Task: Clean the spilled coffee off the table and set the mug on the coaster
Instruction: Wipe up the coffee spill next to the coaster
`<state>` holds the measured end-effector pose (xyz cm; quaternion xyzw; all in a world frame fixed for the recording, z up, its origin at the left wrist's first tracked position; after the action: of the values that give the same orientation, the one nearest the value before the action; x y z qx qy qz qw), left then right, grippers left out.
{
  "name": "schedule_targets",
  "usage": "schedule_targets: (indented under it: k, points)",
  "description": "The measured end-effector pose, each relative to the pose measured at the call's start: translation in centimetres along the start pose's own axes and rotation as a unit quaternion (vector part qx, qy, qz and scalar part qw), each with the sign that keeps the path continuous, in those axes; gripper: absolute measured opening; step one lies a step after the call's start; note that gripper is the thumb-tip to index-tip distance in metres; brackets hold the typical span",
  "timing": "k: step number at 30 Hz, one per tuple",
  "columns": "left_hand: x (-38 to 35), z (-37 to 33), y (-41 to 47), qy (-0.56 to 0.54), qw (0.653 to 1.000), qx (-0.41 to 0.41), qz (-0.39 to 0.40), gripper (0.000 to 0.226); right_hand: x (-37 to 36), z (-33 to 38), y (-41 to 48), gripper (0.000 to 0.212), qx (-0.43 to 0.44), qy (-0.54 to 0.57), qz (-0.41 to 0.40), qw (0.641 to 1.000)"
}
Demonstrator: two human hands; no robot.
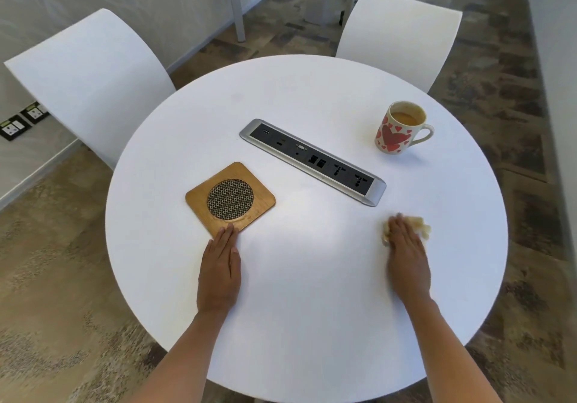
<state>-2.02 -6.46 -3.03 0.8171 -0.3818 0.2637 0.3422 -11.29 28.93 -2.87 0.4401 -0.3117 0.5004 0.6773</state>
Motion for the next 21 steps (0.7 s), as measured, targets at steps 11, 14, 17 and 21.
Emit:
schedule_targets:
  k: [11, 14, 17, 21]
  points:
    - [0.1, -0.1, 0.1, -0.015, 1.000, 0.010, -0.002, 0.048, -1.3, 15.6, -15.9, 0.052, 0.066, 0.113, -0.009, 0.991]
    - [0.0, 0.1, 0.1, -0.024, 1.000, 0.017, 0.003, 0.049, -3.3, 20.8, -16.0, 0.045, 0.257, 0.148, 0.081, 0.952]
    - [-0.1, 0.3, 0.2, -0.029, 0.999, 0.020, 0.007, 0.049, -5.4, 22.2, -13.2, 0.048, 0.368, 0.154, 0.153, 0.904]
    - [0.0, 0.2, 0.1, -0.036, 0.999, 0.021, 0.002, 0.049, -7.9, 21.5, -7.4, 0.050, 0.320, 0.110, 0.148, 0.929]
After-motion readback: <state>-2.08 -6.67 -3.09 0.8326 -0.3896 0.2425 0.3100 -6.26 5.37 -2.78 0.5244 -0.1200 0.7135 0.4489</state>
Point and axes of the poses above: each hand's wrist, its own y-axis towards the middle knuckle, its own x-axis out of the back of the hand, z = x × y, the point moved 9 cm from there along y, towards the middle knuckle, and after that the axes turned 15 degrees about -z, right-handed, at the moved point
